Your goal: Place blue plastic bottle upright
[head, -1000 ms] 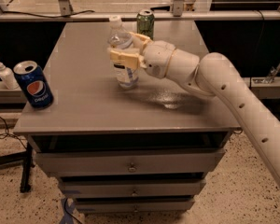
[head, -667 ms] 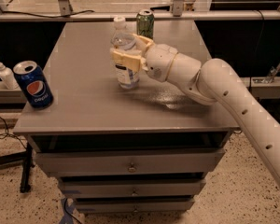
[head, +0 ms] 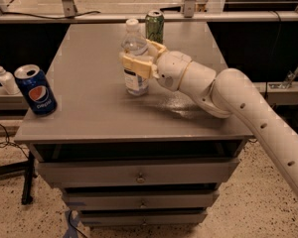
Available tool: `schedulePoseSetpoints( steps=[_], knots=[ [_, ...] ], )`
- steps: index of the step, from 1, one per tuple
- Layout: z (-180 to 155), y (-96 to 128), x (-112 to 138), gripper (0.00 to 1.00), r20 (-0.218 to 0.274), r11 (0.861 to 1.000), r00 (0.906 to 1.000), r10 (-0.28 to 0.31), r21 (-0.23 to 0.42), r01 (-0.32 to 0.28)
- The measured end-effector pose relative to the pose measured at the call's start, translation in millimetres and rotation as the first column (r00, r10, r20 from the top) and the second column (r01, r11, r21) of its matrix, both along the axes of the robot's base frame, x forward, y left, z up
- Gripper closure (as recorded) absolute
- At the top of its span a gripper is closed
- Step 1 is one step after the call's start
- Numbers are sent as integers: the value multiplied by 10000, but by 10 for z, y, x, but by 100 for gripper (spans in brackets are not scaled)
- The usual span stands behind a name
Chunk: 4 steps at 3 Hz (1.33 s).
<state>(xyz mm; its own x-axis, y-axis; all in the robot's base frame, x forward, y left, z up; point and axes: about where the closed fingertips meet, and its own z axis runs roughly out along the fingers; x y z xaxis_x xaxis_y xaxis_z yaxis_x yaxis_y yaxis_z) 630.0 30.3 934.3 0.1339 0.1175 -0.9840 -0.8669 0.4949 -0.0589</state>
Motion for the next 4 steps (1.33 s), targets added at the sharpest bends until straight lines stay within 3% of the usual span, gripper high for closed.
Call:
schedulePoseSetpoints(
  steps=[1,2,3,4],
  knots=[
    [5,0,0,13,-1,10000,10000,-1,0,1],
    [-27,-84,-8,0,-210,9992,9991,-378,-102,376],
    [21,-201,-23,0,-237,9969,9972,-708,-346,700],
    [290,-531,-67,0,75,9876,9924,-1231,-978,1232]
  ],
)
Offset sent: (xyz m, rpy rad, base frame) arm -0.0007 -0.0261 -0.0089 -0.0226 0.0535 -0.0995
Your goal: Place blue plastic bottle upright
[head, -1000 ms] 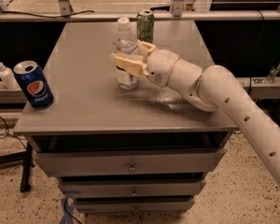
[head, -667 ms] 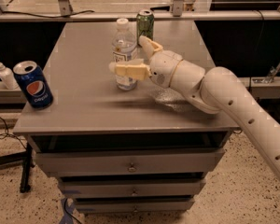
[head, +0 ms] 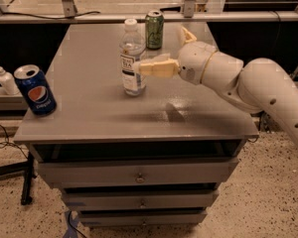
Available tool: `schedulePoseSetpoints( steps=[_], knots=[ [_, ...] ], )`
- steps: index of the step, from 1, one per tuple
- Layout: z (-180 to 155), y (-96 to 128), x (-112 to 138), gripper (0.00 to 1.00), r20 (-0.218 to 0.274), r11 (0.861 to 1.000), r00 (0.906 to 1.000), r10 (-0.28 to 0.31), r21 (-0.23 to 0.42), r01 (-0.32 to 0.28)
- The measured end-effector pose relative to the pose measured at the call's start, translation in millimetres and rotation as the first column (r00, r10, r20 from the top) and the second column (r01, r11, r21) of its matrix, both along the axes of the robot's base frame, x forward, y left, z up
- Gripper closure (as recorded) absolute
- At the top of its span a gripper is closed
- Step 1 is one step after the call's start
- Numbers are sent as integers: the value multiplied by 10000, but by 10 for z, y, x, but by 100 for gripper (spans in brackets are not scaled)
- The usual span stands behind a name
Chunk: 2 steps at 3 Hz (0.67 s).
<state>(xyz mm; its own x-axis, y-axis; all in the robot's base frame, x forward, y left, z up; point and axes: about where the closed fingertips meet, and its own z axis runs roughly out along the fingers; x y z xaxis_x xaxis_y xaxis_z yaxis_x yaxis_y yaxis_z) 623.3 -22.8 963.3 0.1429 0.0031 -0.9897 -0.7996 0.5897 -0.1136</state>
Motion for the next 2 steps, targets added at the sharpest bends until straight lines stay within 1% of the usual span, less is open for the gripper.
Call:
schedulePoseSetpoints(
  steps=[1,2],
  knots=[
    [511,-445,-87,0,481,9943,9979,-440,-947,484],
    [726,-553,-136,0,705,9924,9969,-356,-1153,436]
  ],
)
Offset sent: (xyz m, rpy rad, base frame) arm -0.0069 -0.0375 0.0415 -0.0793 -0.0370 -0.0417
